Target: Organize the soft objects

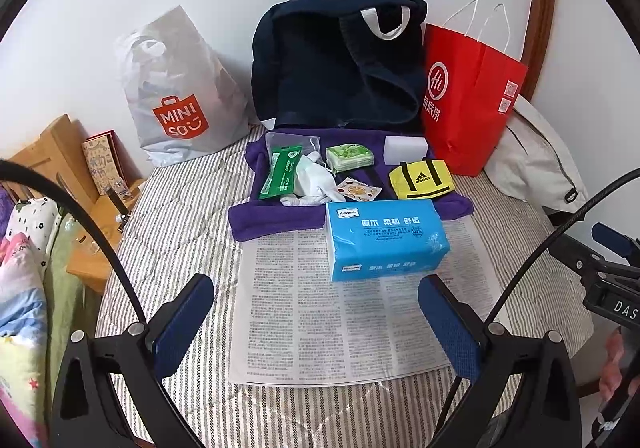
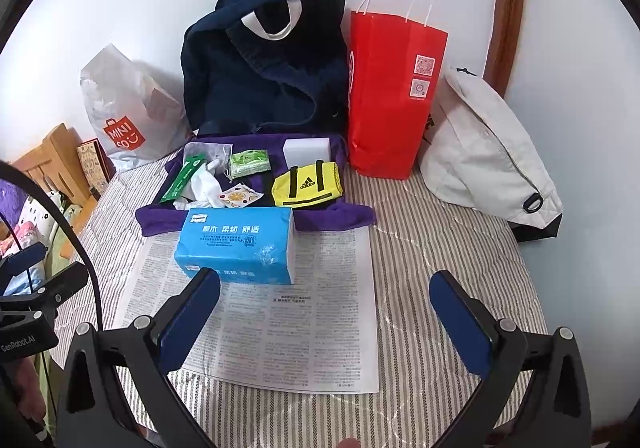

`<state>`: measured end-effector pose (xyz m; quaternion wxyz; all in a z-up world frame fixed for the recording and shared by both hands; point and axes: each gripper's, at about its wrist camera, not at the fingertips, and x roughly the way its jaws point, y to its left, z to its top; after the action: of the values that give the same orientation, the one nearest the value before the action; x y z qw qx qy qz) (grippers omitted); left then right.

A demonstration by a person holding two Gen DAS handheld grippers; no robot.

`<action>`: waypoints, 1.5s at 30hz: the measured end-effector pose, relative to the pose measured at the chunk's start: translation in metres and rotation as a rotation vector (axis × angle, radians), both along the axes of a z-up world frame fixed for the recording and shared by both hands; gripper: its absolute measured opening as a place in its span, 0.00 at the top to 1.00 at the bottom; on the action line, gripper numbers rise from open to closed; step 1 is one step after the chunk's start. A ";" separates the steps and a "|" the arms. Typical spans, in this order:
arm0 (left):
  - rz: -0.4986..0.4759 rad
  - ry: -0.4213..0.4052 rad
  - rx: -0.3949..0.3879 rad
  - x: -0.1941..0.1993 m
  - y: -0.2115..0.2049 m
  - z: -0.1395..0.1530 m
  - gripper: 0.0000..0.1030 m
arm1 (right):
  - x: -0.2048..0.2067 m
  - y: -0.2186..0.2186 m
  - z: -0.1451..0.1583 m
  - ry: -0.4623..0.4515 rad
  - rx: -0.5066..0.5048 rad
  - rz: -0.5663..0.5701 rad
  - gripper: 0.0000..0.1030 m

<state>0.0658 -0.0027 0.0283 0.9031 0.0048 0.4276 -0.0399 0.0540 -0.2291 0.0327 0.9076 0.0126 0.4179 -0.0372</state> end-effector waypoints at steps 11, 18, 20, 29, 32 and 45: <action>-0.003 0.003 0.006 -0.002 -0.002 0.000 0.00 | -0.001 0.003 -0.002 0.005 0.001 0.005 0.00; -0.007 -0.002 0.013 -0.003 0.000 0.001 0.00 | -0.002 0.003 -0.002 0.007 0.001 0.004 0.00; -0.003 0.000 0.011 -0.003 0.001 0.001 0.00 | -0.003 0.003 -0.002 0.005 0.001 0.003 0.00; -0.009 -0.005 0.008 -0.004 0.000 0.002 0.00 | -0.003 0.002 -0.002 0.004 0.003 0.004 0.00; -0.012 -0.004 0.015 -0.003 0.000 0.002 0.00 | -0.003 0.002 -0.002 0.005 0.001 0.006 0.00; -0.017 -0.012 0.014 -0.006 0.000 0.003 0.00 | -0.003 0.002 -0.002 0.006 0.001 0.007 0.00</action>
<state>0.0598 -0.0028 0.0317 0.9052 0.0149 0.4224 -0.0448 0.0513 -0.2270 0.0309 0.9065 0.0115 0.4207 -0.0340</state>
